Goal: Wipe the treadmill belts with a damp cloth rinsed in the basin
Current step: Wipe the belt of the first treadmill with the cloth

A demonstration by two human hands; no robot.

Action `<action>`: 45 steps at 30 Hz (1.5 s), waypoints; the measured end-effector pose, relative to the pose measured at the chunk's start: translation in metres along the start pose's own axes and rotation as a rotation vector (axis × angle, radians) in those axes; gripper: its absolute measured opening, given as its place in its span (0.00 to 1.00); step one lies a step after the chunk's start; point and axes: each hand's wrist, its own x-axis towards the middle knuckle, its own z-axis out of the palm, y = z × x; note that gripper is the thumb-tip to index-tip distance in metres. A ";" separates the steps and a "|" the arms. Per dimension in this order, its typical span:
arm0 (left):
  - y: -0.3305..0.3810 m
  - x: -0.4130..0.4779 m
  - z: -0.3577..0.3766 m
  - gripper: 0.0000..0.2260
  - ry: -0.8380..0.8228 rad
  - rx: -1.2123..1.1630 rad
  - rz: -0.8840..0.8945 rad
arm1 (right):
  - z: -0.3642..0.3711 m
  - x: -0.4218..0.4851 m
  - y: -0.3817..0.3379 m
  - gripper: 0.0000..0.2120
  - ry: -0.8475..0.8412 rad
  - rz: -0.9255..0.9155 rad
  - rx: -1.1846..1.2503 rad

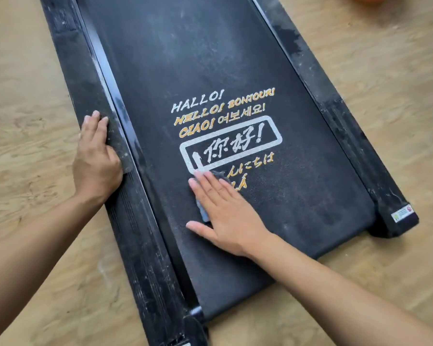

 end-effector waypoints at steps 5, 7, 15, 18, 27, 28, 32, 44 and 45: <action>-0.001 0.001 0.001 0.27 0.002 -0.022 0.028 | -0.027 -0.060 0.123 0.42 0.008 0.414 0.004; 0.000 0.001 0.001 0.28 0.002 -0.030 0.027 | -0.033 -0.093 0.159 0.44 0.052 0.606 0.077; 0.003 0.001 0.002 0.29 0.012 -0.015 0.007 | -0.007 -0.081 0.062 0.47 0.123 0.706 0.166; 0.006 0.002 0.001 0.29 0.008 0.039 0.007 | 0.010 -0.039 -0.034 0.42 0.050 0.338 0.148; 0.035 -0.043 0.017 0.29 -0.023 0.264 -0.007 | 0.033 -0.125 -0.102 0.36 -0.069 0.002 0.090; 0.033 -0.043 0.016 0.30 -0.023 0.269 -0.011 | 0.035 -0.140 -0.103 0.37 -0.078 -0.010 0.076; 0.037 -0.042 0.016 0.30 -0.018 0.277 -0.002 | 0.036 -0.136 -0.102 0.39 -0.138 0.013 0.052; 0.036 -0.040 0.020 0.28 0.045 0.266 -0.003 | 0.024 -0.078 -0.091 0.42 0.027 0.032 0.065; 0.036 -0.041 0.020 0.28 0.046 0.265 -0.011 | 0.035 -0.106 -0.089 0.41 0.026 0.025 0.042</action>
